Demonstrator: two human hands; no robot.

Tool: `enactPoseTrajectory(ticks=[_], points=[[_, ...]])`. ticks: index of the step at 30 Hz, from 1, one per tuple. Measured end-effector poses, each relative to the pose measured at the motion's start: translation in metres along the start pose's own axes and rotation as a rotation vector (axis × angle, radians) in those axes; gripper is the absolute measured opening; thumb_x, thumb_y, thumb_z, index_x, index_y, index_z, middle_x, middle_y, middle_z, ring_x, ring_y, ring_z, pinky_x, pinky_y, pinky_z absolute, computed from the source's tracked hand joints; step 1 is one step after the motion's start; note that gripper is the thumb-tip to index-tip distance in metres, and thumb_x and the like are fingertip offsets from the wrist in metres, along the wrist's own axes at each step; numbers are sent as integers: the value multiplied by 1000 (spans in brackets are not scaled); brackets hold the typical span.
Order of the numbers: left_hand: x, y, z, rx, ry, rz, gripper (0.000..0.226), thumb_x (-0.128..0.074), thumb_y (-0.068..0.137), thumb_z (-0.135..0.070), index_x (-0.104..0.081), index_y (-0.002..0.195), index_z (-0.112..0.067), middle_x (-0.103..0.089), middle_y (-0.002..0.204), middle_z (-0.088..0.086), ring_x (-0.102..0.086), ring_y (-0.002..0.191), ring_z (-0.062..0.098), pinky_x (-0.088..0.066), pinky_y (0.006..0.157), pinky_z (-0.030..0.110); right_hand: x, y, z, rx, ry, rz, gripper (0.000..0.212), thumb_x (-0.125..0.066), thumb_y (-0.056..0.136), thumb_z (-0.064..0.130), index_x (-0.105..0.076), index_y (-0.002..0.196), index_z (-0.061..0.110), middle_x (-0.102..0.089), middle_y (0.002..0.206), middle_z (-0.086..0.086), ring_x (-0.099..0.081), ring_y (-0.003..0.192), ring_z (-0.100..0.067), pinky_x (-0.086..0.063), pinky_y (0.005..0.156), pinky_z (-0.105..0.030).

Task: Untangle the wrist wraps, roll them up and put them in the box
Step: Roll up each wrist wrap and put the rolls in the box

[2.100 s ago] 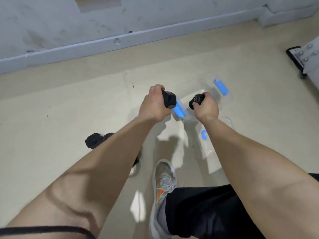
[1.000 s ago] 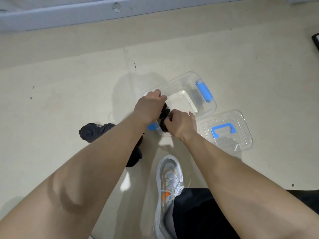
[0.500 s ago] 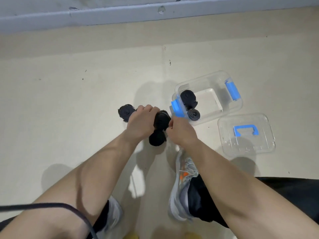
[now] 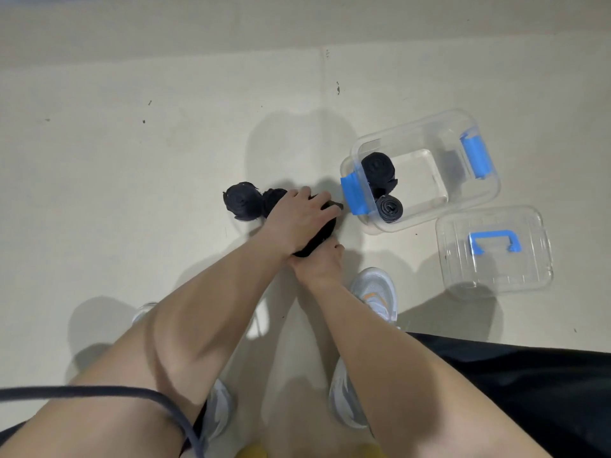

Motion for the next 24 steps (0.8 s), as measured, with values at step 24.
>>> enactPoseTrajectory(ticks=[24], points=[[212, 57, -32, 238, -591, -306, 82, -82, 68, -23, -39, 138, -27, -59, 129, 1, -52, 118, 31, -50, 90, 43, 276, -21, 35, 156, -31, -288, 65, -65, 69, 59, -49, 118, 20, -63, 105, -1, -57, 112, -30, -51, 93, -44]])
Point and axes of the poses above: each hand's wrist, its own y-axis towards the middle knuckle, its own x-axis out of the back of the hand, z = x × y, the point moved 9 cm from there along y, towards the middle knuckle
